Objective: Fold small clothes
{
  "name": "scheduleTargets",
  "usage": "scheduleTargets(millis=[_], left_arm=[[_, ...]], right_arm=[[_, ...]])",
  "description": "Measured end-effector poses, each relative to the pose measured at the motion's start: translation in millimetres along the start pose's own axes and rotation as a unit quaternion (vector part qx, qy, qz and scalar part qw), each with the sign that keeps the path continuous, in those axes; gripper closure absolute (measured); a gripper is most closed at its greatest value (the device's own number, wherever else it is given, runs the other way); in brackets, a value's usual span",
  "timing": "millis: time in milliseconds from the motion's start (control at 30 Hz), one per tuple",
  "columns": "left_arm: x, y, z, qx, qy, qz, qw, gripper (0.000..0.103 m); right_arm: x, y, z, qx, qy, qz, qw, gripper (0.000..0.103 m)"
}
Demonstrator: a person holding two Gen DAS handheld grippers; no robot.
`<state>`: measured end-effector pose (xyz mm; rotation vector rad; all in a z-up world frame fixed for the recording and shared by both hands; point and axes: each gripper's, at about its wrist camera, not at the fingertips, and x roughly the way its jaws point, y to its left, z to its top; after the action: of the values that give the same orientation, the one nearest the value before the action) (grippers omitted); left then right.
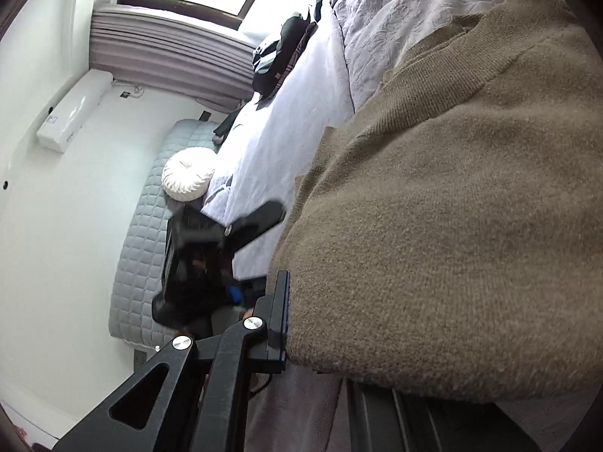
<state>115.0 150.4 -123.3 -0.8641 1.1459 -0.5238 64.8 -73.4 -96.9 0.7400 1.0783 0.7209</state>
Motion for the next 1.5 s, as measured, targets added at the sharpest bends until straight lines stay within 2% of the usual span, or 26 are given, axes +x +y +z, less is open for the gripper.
scheduleTargets(millis=[100, 133, 167, 233, 267, 333, 400, 467, 533, 633, 700, 733, 867, 900, 1000, 1033, 1167, 1267, 1333, 1400, 1433, 1500], left_arm=[[10, -6, 2, 0.009, -0.002, 0.032, 0.9994, 0.004], [11, -7, 2, 0.014, -0.008, 0.043, 0.999, 0.018], [11, -8, 2, 0.02, -0.013, 0.058, 0.998, 0.04], [10, -7, 3, 0.033, -0.016, 0.095, 0.9948, 0.062], [10, -7, 3, 0.037, -0.018, 0.101, 0.994, 0.066], [5, -10, 2, 0.042, -0.033, 0.102, 0.9933, 0.071], [3, -20, 0, 0.06, -0.048, 0.115, 0.9904, 0.073], [-1, -29, -2, 0.078, -0.057, 0.129, 0.9869, 0.074], [-3, -44, -4, 0.097, -0.067, 0.146, 0.9824, 0.074], [-5, -61, -5, 0.113, -0.078, 0.159, 0.9778, 0.074], [-8, -71, -6, 0.118, -0.085, 0.164, 0.9757, 0.074], [-8, -77, -6, 0.121, -0.087, 0.164, 0.9751, 0.074], [-7, -109, -8, 0.15, -0.097, 0.177, 0.9678, 0.074], [-6, -121, -9, 0.161, -0.099, 0.181, 0.9652, 0.074], [4, -151, -12, 0.188, -0.101, 0.176, 0.961, 0.074], [10, -162, -14, 0.199, -0.099, 0.174, 0.9594, 0.074], [45, -199, -21, 0.234, -0.08, 0.165, 0.9549, 0.074], [90, -226, -31, 0.266, -0.052, 0.153, 0.9504, 0.074], [129, -242, -43, 0.293, -0.028, 0.149, 0.9439, 0.074], [159, -250, -51, 0.306, -0.003, 0.162, 0.9383, 0.074], [170, -253, -56, 0.305, 0.006, 0.168, 0.9373, 0.074], [173, -255, -64, 0.298, 0.016, 0.163, 0.9403, 0.074]], right_arm=[[10, -6, -7, 0.002, 0.062, -0.02, 0.998, 0.09], [14, -7, -12, 0.0, 0.098, -0.039, 0.994, 0.089], [15, -6, -17, -0.009, 0.131, -0.059, 0.99, 0.089], [7, -2, -22, -0.035, 0.162, -0.08, 0.983, 0.089], [-2, 1, -21, -0.047, 0.162, -0.085, 0.982, 0.089], [-21, 5, -10, -0.058, 0.139, -0.096, 0.984, 0.088], [-43, 6, 8, -0.068, 0.089, -0.117, 0.987, 0.086], [-56, 3, 32, -0.077, 0.034, -0.167, 0.982, 0.086], [-54, -4, 55, -0.082, 0.005, -0.199, 0.977, 0.091], [-27, -22, 73, -0.095, 0.009, -0.246, 0.965, 0.092], [0, -45, 72, -0.081, 0.049, -0.281, 0.955, 0.092], [11, -56, 70, -0.082, 0.058, -0.285, 0.953, 0.092], [18, -43, 67, -0.128, 0.055, -0.307, 0.942, 0.094], [17, -41, 67, -0.132, 0.057, -0.303, 0.942, 0.094], [-12, -51, 66, -0.083, 0.052, -0.235, 0.967, 0.094], [-21, -59, 64, -0.071, 0.046, -0.222, 0.971, 0.094], [-67, -77, 69, -0.042, 0.014, -0.192, 0.98, 0.094], [-100, -96, 71, -0.022, -0.01, -0.174, 0.984, 0.089], [-113, -113, 70, -0.002, -0.016, -0.167, 0.986, 0.089], [-130, -134, 57, 0.036, -0.019, -0.135, 0.99, 0.089], [-133, -147, 55, 0.066, -0.025, -0.099, 0.993, 0.089], [-136, -156, 51, 0.095, -0.038, -0.061, 0.993, 0.089]])
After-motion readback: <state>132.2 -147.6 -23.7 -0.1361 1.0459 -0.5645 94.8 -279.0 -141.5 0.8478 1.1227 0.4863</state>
